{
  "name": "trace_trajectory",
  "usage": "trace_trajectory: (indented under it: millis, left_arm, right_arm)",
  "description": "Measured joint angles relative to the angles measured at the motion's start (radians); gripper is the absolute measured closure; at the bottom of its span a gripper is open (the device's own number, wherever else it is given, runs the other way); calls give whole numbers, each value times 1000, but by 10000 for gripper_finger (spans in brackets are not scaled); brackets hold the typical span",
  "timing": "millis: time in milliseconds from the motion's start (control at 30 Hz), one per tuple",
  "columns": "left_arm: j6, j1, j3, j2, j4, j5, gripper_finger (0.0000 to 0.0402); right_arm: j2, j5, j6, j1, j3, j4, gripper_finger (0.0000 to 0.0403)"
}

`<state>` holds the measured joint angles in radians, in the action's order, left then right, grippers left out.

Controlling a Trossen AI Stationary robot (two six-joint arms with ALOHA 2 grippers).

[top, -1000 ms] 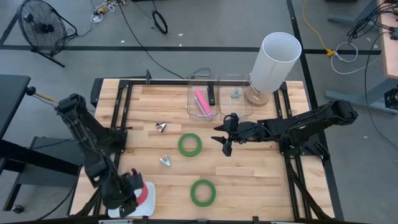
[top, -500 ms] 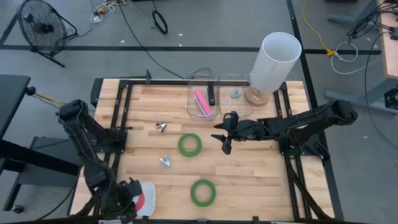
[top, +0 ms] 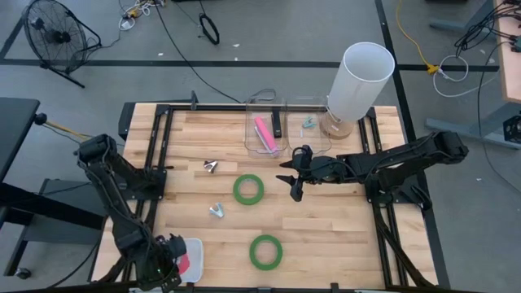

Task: Pick and place Stapler, Stapler remover, tape
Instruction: Put the pink tape into the white bin

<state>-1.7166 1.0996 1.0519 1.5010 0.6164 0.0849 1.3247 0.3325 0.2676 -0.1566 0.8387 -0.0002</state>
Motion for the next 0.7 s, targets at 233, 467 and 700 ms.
trace_trajectory:
  millis: [233, 467, 700]
  left_arm:
    - [0, 0, 0, 0, 38, 3, 267]
    - [-1, -1, 0, 0, 57, 4, 350]
    - [0, -2, 0, -1, -34, 4, 388]
  right_arm:
    - [0, 0, 0, 0, 0, 0, 202]
    - [0, 0, -1, 0, 0, 0, 202]
    - [0, 0, -1, 0, 0, 0, 202]
